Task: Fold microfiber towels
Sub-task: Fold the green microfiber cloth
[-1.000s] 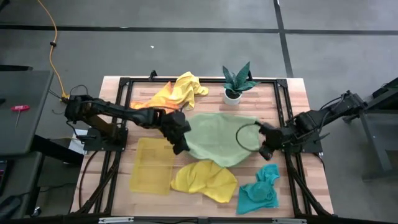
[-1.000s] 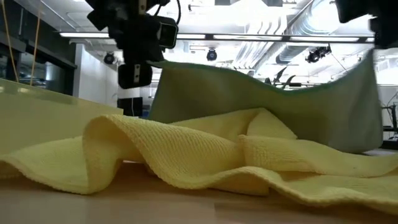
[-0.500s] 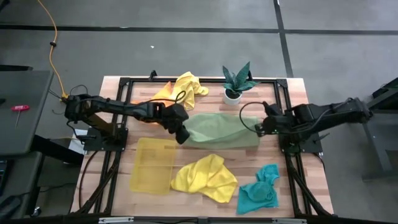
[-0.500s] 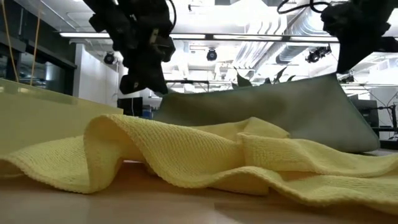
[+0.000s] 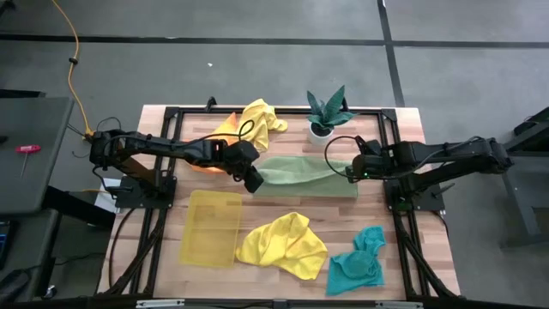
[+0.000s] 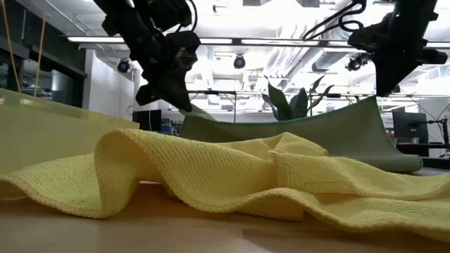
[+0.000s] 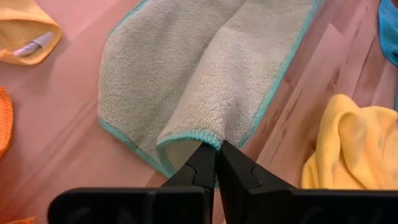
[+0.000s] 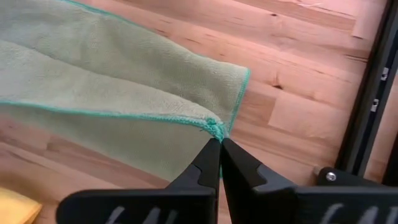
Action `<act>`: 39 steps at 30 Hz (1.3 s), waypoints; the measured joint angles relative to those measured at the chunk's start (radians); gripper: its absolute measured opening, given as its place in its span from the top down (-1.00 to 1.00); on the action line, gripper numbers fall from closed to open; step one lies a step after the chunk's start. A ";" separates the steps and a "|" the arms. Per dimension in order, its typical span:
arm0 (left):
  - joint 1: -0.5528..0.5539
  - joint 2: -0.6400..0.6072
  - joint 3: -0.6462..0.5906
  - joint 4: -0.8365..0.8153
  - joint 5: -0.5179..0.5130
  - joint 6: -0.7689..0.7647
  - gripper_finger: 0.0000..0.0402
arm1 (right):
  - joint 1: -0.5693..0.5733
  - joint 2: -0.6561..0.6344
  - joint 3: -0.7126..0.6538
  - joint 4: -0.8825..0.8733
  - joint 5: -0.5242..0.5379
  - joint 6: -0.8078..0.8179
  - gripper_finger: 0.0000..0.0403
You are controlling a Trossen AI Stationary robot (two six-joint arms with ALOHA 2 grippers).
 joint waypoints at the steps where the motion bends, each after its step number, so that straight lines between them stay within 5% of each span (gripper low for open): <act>1: 0.000 0.000 0.000 0.000 0.000 0.000 1.00 | 0.000 0.004 0.000 0.000 -0.004 0.003 1.00; 17: -0.003 0.000 0.000 -0.001 -0.045 0.000 0.88 | 0.000 0.006 0.000 0.000 -0.008 0.048 0.97; 31: 0.079 -0.036 0.000 -0.038 -0.054 0.063 0.55 | -0.031 -0.014 0.000 0.000 0.192 0.133 0.17; 39: 0.093 -0.176 0.000 -0.035 0.020 0.188 0.47 | -0.043 -0.103 0.000 0.027 0.096 -0.053 0.08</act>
